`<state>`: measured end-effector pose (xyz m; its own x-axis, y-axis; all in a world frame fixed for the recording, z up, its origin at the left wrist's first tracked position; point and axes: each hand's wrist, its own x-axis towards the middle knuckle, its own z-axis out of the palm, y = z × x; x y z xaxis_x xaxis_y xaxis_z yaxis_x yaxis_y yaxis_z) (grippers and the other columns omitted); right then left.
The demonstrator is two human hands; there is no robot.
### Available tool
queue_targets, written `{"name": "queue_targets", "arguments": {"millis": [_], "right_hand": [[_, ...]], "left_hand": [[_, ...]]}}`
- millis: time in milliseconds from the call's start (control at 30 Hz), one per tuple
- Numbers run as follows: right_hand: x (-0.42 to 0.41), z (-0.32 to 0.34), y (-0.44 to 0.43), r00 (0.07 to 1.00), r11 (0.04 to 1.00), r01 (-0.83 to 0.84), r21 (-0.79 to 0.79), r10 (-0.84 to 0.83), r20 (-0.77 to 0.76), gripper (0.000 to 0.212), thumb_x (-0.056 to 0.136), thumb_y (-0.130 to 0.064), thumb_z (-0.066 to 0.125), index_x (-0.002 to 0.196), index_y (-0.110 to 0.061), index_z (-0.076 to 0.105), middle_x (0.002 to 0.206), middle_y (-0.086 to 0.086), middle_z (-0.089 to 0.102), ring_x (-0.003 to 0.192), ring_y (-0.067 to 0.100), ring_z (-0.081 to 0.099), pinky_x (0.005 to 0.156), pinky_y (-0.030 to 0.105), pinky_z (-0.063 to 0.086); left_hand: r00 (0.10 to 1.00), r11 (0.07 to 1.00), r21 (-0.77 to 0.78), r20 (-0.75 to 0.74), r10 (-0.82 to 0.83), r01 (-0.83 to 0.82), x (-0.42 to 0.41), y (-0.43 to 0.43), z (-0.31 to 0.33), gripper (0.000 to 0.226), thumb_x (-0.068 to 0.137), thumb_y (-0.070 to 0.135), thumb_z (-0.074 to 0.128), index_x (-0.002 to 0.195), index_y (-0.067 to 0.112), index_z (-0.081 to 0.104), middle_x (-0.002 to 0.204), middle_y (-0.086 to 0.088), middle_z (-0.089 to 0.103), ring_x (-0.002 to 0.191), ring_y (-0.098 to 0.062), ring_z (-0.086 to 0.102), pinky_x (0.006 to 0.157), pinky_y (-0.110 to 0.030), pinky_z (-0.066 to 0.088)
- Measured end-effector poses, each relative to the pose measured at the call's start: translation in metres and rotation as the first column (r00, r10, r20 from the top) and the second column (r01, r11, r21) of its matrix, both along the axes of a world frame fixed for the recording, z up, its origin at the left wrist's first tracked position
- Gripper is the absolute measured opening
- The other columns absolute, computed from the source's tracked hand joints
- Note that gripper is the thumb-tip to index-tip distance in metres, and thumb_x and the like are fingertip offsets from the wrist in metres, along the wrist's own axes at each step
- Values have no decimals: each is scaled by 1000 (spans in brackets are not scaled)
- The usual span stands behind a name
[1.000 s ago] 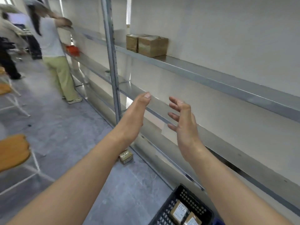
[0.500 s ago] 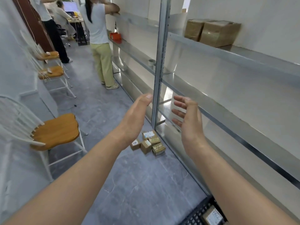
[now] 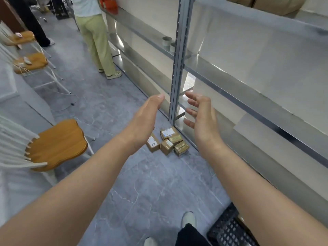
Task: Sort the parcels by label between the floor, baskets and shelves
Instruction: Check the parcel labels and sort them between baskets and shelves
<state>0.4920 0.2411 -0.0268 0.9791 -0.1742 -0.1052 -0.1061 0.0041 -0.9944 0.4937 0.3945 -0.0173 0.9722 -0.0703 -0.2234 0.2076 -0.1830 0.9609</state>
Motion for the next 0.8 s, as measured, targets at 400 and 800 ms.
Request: {"name": "queue_targets", "arguments": {"millis": [400, 800], "right_hand": [[199, -100, 1, 982, 999, -15, 51, 24, -187, 58, 88, -61, 35, 126, -38, 73, 132, -15, 64, 123, 8, 60, 114, 50, 52], [377, -217, 49, 925, 987, -163, -7, 150, -348, 50, 88, -62, 35, 112, -42, 75, 133, -17, 68, 132, 10, 61, 119, 52, 46]], "left_hand": [[965, 993, 55, -237, 114, -104, 189, -1, -94, 83, 74, 78, 38, 148, 39, 46, 139, 14, 54, 134, -16, 45, 116, -50, 37], [873, 954, 4, -401, 277, -301, 350, 28, -215, 50, 102, 59, 34, 142, 35, 51, 135, 8, 55, 111, -4, 52, 109, -44, 40]]}}
